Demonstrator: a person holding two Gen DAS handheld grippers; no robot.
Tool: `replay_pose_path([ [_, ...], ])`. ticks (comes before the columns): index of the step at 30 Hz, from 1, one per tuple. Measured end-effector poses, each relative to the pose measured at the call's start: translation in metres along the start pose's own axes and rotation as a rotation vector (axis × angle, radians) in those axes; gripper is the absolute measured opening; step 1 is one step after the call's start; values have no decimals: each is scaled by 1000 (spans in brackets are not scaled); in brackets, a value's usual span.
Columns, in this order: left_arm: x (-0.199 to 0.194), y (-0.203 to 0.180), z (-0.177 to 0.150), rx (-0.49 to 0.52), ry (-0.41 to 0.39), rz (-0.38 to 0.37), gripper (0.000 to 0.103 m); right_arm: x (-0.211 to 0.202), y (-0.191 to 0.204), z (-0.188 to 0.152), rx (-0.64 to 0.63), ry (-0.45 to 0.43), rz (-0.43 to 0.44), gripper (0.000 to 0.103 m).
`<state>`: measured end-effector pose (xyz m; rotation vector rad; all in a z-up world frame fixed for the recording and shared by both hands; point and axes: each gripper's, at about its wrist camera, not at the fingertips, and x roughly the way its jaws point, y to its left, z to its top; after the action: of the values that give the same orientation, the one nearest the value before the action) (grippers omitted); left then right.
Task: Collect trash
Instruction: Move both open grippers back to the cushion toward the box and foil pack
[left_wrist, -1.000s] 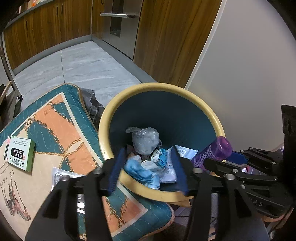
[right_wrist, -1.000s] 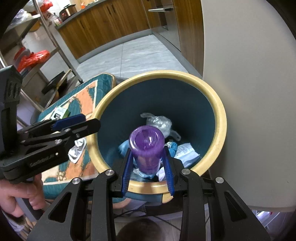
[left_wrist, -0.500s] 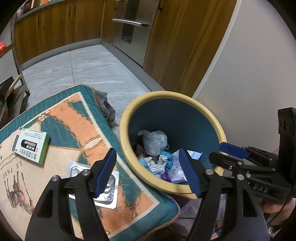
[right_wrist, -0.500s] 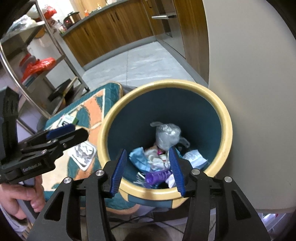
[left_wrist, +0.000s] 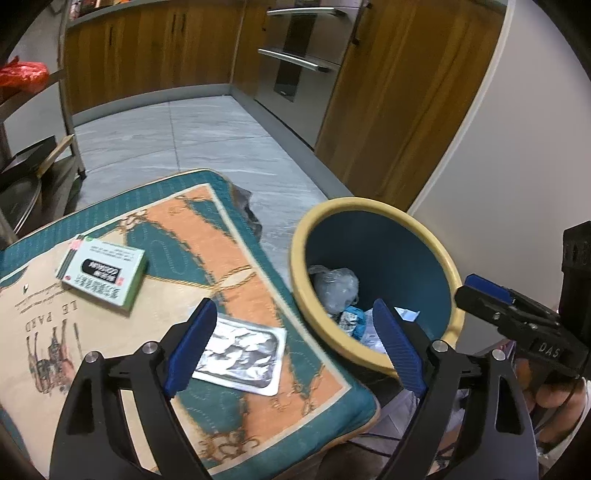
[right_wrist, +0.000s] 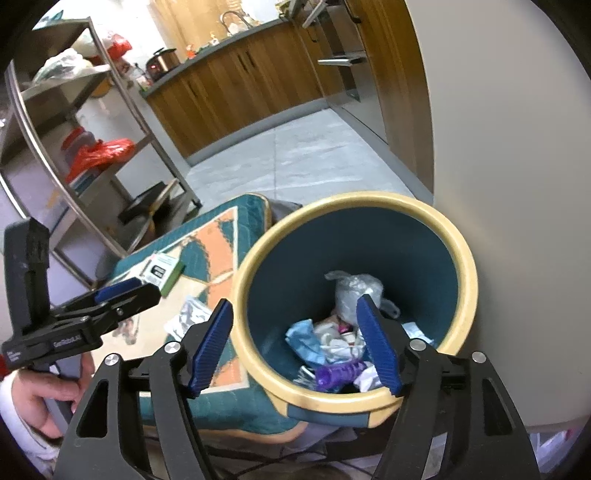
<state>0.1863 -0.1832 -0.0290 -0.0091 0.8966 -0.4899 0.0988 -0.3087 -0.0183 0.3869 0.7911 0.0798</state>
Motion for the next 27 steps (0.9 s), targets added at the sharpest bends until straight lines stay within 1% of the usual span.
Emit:
replay_pose_path([
  [5,-7,20,-7,-24,3,30,86,1,7,0,-17,-2,23,78],
  [22,-33,103,-45,-146,18,132,87,12,35,-6,-101,32,43,80],
  [27,-38,123,-51,-181,17,153,87,17,46,-7,-131,49,49,82],
])
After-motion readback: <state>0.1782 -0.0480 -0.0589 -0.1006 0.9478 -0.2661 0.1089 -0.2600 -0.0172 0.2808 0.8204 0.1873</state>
